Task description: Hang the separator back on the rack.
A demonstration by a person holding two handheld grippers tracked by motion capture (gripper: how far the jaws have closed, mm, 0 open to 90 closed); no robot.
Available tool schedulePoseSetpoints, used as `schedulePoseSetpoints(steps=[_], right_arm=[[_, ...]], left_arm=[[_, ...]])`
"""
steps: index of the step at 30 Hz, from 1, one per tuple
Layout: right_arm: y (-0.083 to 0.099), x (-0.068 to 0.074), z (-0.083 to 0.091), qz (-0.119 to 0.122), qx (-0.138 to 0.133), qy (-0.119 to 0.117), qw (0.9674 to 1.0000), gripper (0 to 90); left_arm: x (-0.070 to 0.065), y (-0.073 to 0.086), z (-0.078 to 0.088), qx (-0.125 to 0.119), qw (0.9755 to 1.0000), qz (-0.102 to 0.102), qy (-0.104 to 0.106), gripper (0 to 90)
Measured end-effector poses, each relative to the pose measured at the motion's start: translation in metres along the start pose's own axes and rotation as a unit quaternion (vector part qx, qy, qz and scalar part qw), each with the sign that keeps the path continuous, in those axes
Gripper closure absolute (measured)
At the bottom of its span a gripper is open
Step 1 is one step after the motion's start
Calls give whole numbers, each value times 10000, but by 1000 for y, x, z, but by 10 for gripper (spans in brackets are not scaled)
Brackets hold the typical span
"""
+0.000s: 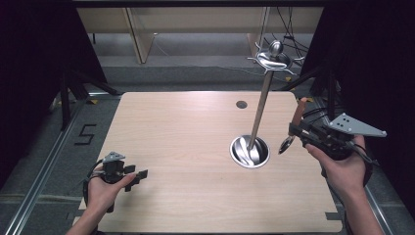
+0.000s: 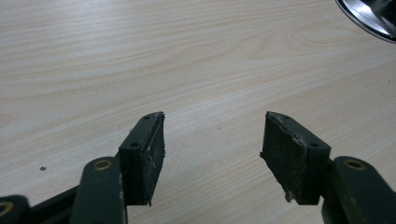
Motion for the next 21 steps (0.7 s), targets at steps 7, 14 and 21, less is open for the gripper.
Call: schedulePoseSetpoints(steps=[7, 14, 21], right_arm=[[-5, 0, -2, 131, -78, -27, 9999, 687], [-7, 0, -4, 132, -88, -39, 9999, 687], [-9, 2, -4, -12, -47, -17, 10000, 687]], left_arm=[[0, 0, 0, 2, 10000, 5, 9, 384], [0, 0, 0, -2, 10000, -8, -22, 384], [0, 0, 0, -12, 10000, 3, -20, 384]])
Point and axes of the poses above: each handheld gripper's, and its own axes: z roughly backward along the jaws, y roughly out of its underside, x roughly to its left, the point moved 5 cm from there along -z, roughly forward along the jaws, and after that the axes turned 12 degrees about -x, right-handed, at the moved point
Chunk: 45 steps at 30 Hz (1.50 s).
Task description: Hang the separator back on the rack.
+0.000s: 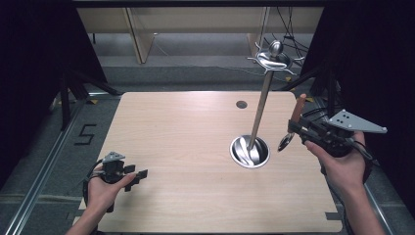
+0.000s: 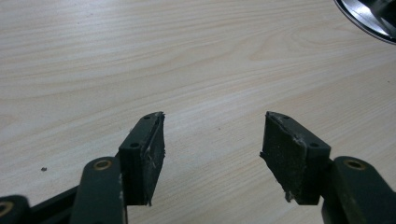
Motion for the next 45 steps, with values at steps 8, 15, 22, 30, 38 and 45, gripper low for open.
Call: schedulePoseSetpoints(steps=[8, 15, 22, 30, 38, 45], right_arm=[[-8, -2, -3, 168, -96, -36, 9998, 687], [-11, 2, -3, 6, -8, 2, 10000, 687], [-15, 2, -5, 16, -69, -1, 10000, 687], [-20, 2, -7, 33, -111, 5, 9999, 687], [-23, 4, -8, -39, -85, -48, 9999, 687], [-26, 3, -11, 55, -106, -50, 9999, 687]], left_arm=[[0, 0, 1, 8, 10000, -6, 15, 384], [0, 0, 1, 10, 10000, -9, 19, 384], [1, 0, 0, -11, 10000, -36, 40, 384], [1, 0, 0, -10, 10000, -29, 36, 384], [-1, 0, 0, -48, 10000, 12, 28, 384], [-1, -1, -1, -16, 10000, 14, 37, 384]])
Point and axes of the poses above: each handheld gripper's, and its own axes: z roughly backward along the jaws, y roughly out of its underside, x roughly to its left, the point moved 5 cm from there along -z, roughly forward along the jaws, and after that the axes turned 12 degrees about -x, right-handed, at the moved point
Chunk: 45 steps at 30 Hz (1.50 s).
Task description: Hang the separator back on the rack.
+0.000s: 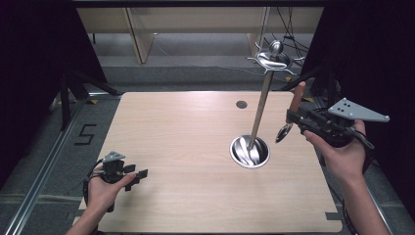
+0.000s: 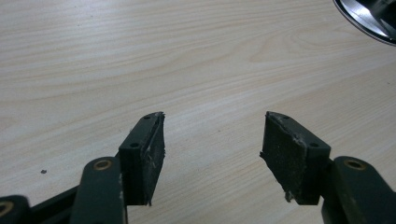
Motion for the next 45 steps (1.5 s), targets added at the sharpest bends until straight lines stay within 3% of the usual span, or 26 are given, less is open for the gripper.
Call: schedulePoseSetpoints(steps=[4, 7, 8, 9, 10, 13, 15, 18, 21, 22, 25, 29, 33, 35, 39, 45], right_arm=[[-3, 2, -1, -70, -20, 14, 10000, 687], [-5, 1, -2, -24, -36, -9, 10000, 687], [-7, -1, -3, 114, -81, -28, 9999, 687], [-7, 0, -3, 91, -93, -23, 9999, 687], [-7, 2, -2, -81, -14, -19, 10000, 687], [-10, 0, -4, 24, -114, -24, 9999, 687], [-11, 2, -3, -114, -50, 24, 9999, 687], [-12, 0, -2, -35, -65, -2, 10000, 687], [-13, 0, -2, -117, -73, 3, 9999, 687], [-14, -2, -2, 16, -98, 4, 10000, 687], [-16, -2, -4, 53, -146, 7, 9999, 687], [-17, 0, -5, -96, -76, -27, 9999, 687], [-19, -1, -7, 50, -82, -59, 9999, 687], [-19, 1, -8, -92, -44, -31, 9999, 686], [-21, -1, -10, -13, -55, -67, 10000, 687], [-22, 1, -13, -82, -18, -62, 9999, 687]], left_arm=[[0, 0, 0, 9, 10000, 9, 0, 384], [0, 0, 0, 14, 10000, 0, 6, 384], [0, 0, 0, -13, 10000, -18, -5, 384], [0, 0, 0, -26, 10000, 7, -4, 384], [1, 0, 0, -19, 10000, -15, -38, 384], [1, 0, 0, -39, 10000, -14, -28, 384], [0, 0, 0, -47, 10000, -2, 2, 384], [1, 0, 0, 3, 10000, -21, -20, 384], [0, 0, 0, 9, 10000, -11, -5, 384], [0, 0, 0, 13, 10000, -35, 15, 384], [0, 0, 0, -3, 10000, -36, 15, 384], [0, 1, 0, 17, 10000, -10, 11, 384], [0, 0, 0, -1, 10000, -45, 16, 384], [0, 0, 0, 2, 10000, -41, 14, 384], [0, 0, 0, -1, 10000, -42, 18, 384], [0, 0, 0, 19, 10000, -23, 17, 384]])
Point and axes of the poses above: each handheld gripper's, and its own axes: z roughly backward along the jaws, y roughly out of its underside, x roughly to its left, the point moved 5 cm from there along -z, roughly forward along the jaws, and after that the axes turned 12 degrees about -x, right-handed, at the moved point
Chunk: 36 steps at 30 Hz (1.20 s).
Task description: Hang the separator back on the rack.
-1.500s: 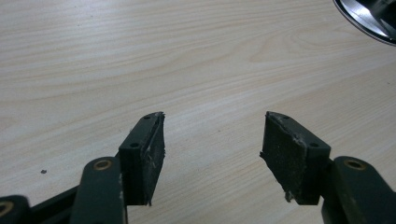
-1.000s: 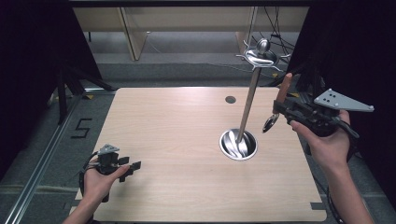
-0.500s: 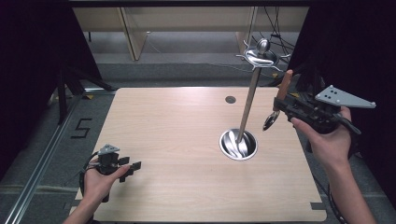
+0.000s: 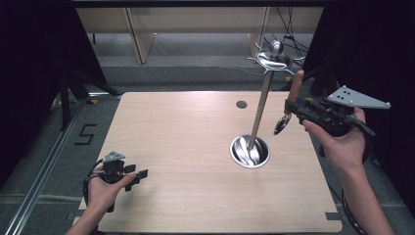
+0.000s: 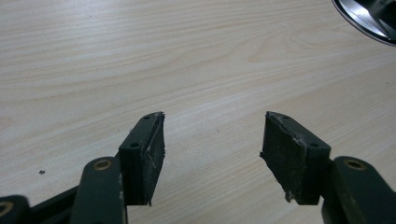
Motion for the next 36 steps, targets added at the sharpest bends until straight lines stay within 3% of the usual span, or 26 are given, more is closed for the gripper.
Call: schedulePoseSetpoints(steps=[5, 7, 10, 12, 14, 16, 17, 18, 22, 24, 27, 29, 36], right_arm=[[0, -1, -1, -2, 21, 38, 10000, 687], [-1, -3, -2, 137, -38, 35, 9999, 687], [0, -1, -3, 26, -16, 37, 10000, 687], [-1, -3, -4, 140, -48, 21, 9999, 687], [0, 0, -4, -7, 29, 44, 10000, 687], [-1, 0, -5, -16, 53, 45, 10000, 687], [-1, -2, -6, 107, -25, 44, 9999, 687], [-1, 0, -6, -11, 77, 42, 10000, 687], [-1, -1, -9, 81, 16, 38, 10000, 687], [-1, 0, -10, -35, 69, 27, 10000, 687], [-1, -2, -13, 62, 21, 5, 10000, 687], [0, -1, -13, -68, 121, 26, 9999, 687], [1, -1, -17, -52, 129, -9, 9999, 687]], left_arm=[[0, 0, 0, -19, 10000, -24, 4, 384], [0, 0, 0, -25, 10000, -21, 1, 384], [0, 0, 0, -4, 10000, 5, 3, 384], [0, 0, 0, -1, 10000, -21, -1, 384], [0, 0, 0, -12, 10000, -22, 12, 384], [0, 0, 0, -26, 10000, -18, 4, 384], [0, 0, 0, -23, 10000, -22, 7, 384], [0, 0, 0, -26, 10000, -21, 8, 384], [0, 0, 0, -16, 10000, -19, 19, 384], [0, 0, 0, 0, 10000, -23, 14, 384], [0, 0, 0, -13, 10000, -16, 5, 384], [0, 0, 0, -30, 10000, -22, -6, 384], [0, 0, 0, 3, 10000, -33, 25, 384]])
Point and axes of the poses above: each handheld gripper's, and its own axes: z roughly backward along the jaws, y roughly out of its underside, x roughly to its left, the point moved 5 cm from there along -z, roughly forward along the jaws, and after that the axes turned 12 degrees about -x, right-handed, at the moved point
